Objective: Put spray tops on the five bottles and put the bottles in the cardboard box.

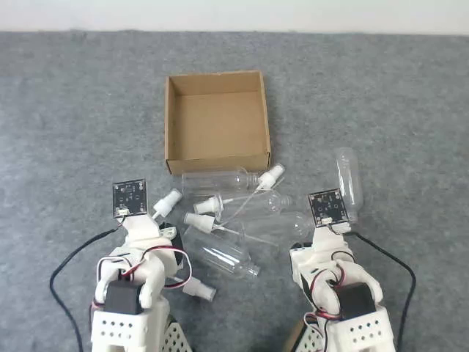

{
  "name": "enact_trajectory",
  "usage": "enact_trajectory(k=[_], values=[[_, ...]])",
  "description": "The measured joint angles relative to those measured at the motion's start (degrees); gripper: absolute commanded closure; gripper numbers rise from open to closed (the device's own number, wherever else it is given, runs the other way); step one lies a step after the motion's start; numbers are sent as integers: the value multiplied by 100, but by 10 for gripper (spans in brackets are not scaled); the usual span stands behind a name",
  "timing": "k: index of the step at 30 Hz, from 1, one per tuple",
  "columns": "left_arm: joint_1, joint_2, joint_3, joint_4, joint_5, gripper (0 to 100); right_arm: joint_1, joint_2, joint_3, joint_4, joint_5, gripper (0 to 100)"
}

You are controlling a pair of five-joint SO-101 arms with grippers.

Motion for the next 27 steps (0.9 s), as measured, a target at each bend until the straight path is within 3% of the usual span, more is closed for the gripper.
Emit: enact_trajectory(k=[24, 27], values=[[0, 0, 0, 0, 0, 988, 0, 0, 0, 0, 0, 961], [0, 0, 0, 0, 0, 988, 360, -9, -53, 0, 0, 962]])
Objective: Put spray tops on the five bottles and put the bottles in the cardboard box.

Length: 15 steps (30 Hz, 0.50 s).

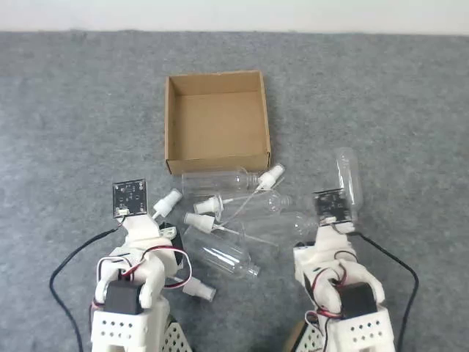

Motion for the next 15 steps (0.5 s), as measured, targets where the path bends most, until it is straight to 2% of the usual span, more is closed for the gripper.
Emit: enact_trajectory(k=[8, 15], values=[[0, 0, 0, 0, 0, 988, 1547, -18, -835, 0, 18, 961], [0, 0, 0, 0, 0, 988, 2198, -35, -1556, -308, 958, 961]])
